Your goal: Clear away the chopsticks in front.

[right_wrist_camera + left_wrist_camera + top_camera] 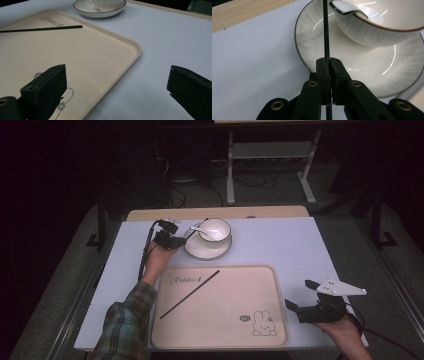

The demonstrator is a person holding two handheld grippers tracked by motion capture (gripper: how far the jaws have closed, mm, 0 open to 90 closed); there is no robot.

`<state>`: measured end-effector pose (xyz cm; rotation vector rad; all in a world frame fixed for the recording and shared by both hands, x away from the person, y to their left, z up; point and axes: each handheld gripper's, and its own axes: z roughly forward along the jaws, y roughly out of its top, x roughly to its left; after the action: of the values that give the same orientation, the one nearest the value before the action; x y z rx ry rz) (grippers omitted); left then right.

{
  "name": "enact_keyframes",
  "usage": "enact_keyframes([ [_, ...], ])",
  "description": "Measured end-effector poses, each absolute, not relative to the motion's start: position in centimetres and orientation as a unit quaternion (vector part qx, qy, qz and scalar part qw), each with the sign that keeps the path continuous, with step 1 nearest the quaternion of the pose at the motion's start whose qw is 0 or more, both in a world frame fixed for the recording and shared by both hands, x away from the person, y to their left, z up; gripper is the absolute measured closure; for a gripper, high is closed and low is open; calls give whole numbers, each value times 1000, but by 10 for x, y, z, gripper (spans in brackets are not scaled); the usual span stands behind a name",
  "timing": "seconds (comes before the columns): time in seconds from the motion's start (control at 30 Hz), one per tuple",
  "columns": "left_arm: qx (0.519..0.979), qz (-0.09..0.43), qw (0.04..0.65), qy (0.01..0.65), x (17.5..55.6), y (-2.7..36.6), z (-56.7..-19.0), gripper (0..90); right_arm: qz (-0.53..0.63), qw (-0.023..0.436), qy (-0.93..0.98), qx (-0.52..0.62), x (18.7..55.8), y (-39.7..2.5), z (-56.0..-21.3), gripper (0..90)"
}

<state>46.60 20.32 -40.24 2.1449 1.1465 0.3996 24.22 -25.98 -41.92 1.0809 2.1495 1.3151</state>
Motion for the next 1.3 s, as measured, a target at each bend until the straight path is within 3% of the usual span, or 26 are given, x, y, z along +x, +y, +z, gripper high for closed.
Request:
enact_keyframes([
  [0.33, 810, 136, 343, 455, 427, 240, -404, 857, 470, 200, 768, 386, 241, -259, -419, 18],
  [0.67, 811, 138, 356, 444, 362, 255, -407, 857, 468, 201, 770, 385, 241, -258, -419, 18],
  [1.0, 838, 91, 366, 394, 308, 218, -413, 857, 468, 201, 771, 383, 240, -257, -419, 18],
  [1.3, 860, 64, 349, 366, 297, 189, -426, 857, 468, 201, 771, 383, 240, -257, -419, 19],
])
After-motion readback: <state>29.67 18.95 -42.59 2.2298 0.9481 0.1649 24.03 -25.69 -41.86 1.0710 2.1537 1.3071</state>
